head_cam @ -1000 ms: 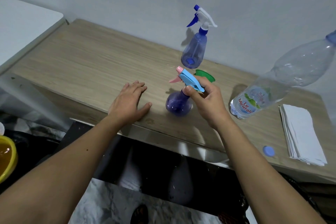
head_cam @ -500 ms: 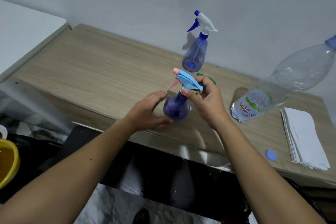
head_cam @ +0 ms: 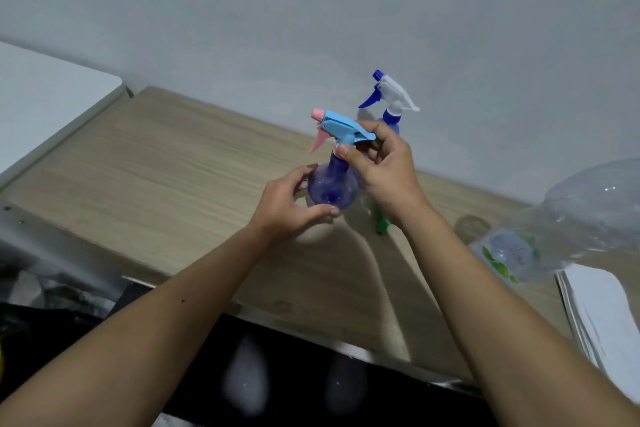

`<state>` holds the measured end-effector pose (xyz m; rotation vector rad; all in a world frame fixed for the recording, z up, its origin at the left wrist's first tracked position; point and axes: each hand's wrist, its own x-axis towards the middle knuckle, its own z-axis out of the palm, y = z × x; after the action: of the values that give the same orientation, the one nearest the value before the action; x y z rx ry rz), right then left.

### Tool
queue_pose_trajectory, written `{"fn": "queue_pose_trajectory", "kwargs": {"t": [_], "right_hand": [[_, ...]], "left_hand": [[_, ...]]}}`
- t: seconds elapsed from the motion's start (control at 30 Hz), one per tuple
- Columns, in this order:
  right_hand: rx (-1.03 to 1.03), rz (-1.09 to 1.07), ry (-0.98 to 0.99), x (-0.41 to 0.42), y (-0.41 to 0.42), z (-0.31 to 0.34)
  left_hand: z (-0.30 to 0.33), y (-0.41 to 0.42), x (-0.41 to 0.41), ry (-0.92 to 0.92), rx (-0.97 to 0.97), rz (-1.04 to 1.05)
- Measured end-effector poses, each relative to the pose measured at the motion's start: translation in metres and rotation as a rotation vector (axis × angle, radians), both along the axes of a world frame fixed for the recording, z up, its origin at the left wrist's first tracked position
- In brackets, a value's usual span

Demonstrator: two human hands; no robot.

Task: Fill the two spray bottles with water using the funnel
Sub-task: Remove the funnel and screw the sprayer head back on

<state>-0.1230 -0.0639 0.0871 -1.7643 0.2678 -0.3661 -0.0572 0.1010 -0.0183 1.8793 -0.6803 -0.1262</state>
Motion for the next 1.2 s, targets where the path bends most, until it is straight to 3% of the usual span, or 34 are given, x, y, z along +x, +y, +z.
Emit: {"fn": "queue_pose_trajectory", "kwargs": {"t": [0.4,0.57,0.83,1.2], "right_hand": [[0.027,-0.091,0.009,0.091,-0.004,-0.03],[0.03,-0.099,-0.005,0.109,-0.002,-0.039],[0.125,-0.087,0.016,0.122,0.0,-0.047],[0.078,-0.077,0.018,0.13,-0.001,-0.061]], "left_hand": [[-0.016,-0.009,0.09,0.095,0.115,0.027],[-0.026,-0.014,0.114,0.05,0.153,0.045],[-0.033,-0.016,0.126,-0.04,0.175,-0.002],[-0.031,-0.016,0.127,-0.067,0.223,-0.001]]}}
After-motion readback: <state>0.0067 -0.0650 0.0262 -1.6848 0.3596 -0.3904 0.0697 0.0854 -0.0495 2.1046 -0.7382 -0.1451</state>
